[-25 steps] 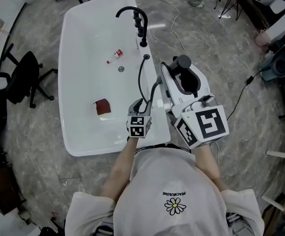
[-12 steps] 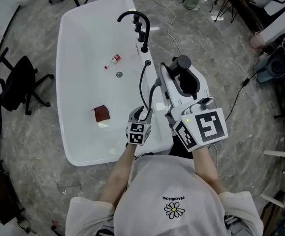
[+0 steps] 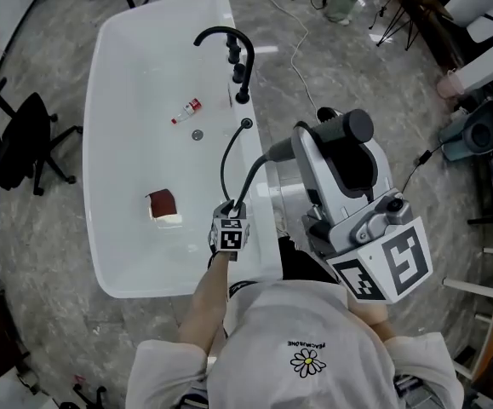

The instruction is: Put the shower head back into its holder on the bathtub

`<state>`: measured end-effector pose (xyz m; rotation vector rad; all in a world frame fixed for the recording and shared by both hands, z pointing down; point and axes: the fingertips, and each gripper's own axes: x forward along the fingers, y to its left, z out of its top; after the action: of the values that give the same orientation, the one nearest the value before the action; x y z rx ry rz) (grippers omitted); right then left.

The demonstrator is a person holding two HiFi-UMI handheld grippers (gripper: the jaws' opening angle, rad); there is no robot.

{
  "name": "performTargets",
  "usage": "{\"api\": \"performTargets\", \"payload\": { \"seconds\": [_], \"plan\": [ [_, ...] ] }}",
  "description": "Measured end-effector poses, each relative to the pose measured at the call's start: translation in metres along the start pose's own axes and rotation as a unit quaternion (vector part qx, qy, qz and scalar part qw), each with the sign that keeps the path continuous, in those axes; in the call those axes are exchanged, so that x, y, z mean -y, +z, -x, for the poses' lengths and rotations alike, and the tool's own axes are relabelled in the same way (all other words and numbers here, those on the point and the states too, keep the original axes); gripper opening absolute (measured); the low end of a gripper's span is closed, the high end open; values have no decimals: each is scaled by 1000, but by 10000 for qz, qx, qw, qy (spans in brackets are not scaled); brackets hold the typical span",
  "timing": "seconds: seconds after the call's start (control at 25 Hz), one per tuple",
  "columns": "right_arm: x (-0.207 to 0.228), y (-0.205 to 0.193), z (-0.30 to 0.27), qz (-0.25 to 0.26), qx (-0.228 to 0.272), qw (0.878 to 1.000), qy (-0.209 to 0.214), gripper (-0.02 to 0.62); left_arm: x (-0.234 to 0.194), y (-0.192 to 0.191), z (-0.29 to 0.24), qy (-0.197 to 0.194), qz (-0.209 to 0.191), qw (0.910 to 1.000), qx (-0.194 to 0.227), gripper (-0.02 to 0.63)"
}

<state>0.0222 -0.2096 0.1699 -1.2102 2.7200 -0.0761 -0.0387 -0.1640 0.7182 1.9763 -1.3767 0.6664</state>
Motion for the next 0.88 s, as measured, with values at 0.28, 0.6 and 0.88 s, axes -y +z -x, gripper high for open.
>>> {"api": "performTargets", "payload": {
  "seconds": [0.28, 0.6, 0.88],
  "plan": [
    [32, 0, 0, 164, -49, 9997, -185, 136, -33, 34, -5, 701, 325, 9960, 448, 63],
    [30, 15, 8, 465, 275, 9974, -486, 135, -99, 157, 62, 1480, 226, 9657, 2123, 60],
    [26, 6, 6, 367, 281, 9960, -765, 135, -112, 294, 137, 1564, -659, 9191, 3556, 61]
  ]
}}
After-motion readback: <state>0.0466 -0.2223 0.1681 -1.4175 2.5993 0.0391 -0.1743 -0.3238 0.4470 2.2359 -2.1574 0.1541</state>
